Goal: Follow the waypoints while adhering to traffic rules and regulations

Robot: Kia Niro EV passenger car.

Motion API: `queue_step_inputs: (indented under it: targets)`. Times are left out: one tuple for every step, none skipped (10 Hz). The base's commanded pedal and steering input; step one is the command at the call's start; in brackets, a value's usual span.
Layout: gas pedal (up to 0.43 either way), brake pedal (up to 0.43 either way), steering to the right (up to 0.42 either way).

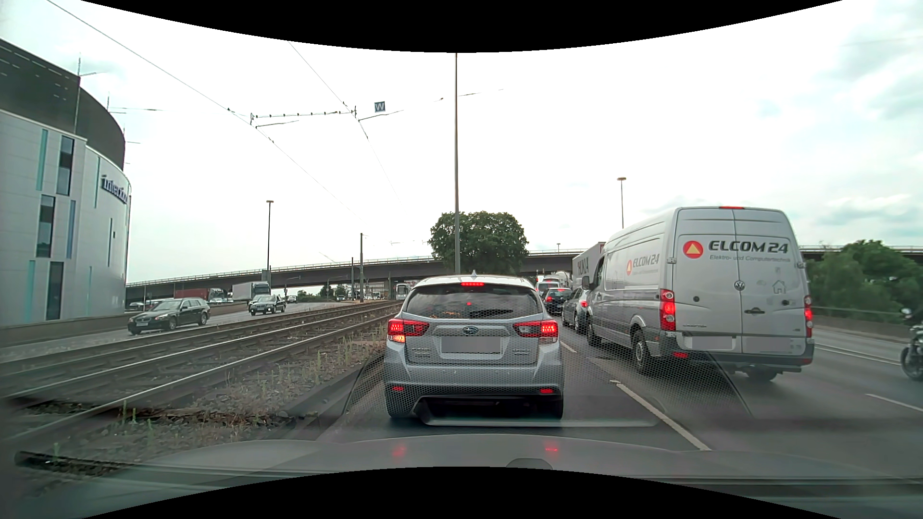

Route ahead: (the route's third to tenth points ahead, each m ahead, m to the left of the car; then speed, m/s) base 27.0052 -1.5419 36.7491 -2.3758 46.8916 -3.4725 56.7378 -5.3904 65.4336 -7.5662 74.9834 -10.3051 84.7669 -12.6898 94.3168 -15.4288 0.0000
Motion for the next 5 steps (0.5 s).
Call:
queue_step_inputs:
  targets:
    - [0.0,0.232,-0.008]
    - [0.0,0.232,-0.008]
    - [0.0,0.232,-0.008]
    - [0.0,0.232,-0.008]
    - [0.0,0.232,-0.008]
